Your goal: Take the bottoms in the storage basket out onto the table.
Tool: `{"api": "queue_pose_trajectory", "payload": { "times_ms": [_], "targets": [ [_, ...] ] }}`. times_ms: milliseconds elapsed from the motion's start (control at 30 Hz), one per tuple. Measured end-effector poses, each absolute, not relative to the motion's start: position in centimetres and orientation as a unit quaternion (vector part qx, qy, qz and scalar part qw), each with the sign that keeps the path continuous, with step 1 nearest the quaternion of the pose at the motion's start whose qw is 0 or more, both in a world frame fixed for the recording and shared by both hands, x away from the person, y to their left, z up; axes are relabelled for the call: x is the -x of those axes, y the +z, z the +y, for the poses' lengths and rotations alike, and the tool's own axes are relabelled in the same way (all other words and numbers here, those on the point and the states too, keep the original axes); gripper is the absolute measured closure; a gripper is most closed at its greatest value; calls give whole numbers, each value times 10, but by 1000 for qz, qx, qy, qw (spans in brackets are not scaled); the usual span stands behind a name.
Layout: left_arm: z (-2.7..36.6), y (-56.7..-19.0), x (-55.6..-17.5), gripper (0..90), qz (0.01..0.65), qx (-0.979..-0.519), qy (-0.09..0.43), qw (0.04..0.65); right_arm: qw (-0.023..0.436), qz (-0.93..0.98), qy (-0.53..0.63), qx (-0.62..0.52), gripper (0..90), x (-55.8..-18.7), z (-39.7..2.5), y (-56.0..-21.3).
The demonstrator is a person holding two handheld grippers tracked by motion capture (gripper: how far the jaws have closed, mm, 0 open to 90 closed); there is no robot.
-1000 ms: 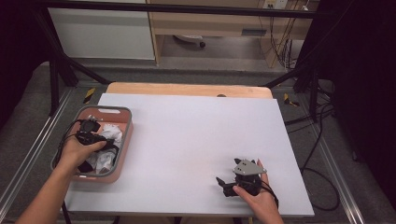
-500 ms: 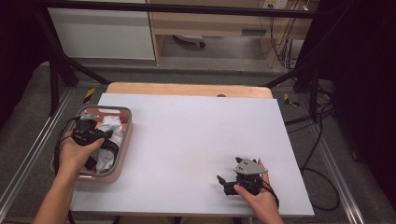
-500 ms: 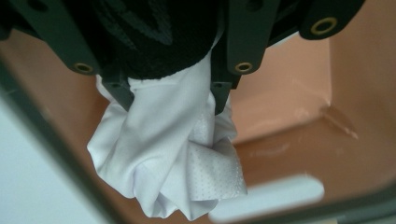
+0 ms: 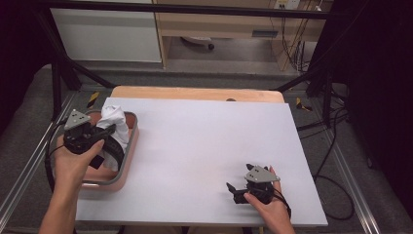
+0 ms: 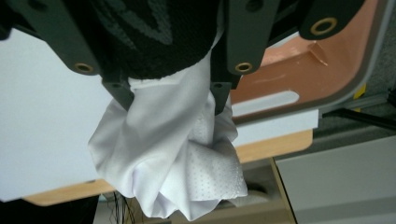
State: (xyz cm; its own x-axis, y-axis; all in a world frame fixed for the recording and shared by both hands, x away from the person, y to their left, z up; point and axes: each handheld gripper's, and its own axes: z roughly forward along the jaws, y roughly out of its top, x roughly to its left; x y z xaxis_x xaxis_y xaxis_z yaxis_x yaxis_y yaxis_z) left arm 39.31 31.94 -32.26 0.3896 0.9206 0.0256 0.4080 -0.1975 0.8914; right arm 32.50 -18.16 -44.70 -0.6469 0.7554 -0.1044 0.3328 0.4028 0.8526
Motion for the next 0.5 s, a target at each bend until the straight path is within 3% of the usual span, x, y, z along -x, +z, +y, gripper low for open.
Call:
{"api": "queue_pose_trajectory", "payload": {
  "times_ms": [500],
  "targets": [
    [315,-307,-374,621,457,-688,317,466,248,794,436,-342,50,-324,-184,-445]
  ]
}}
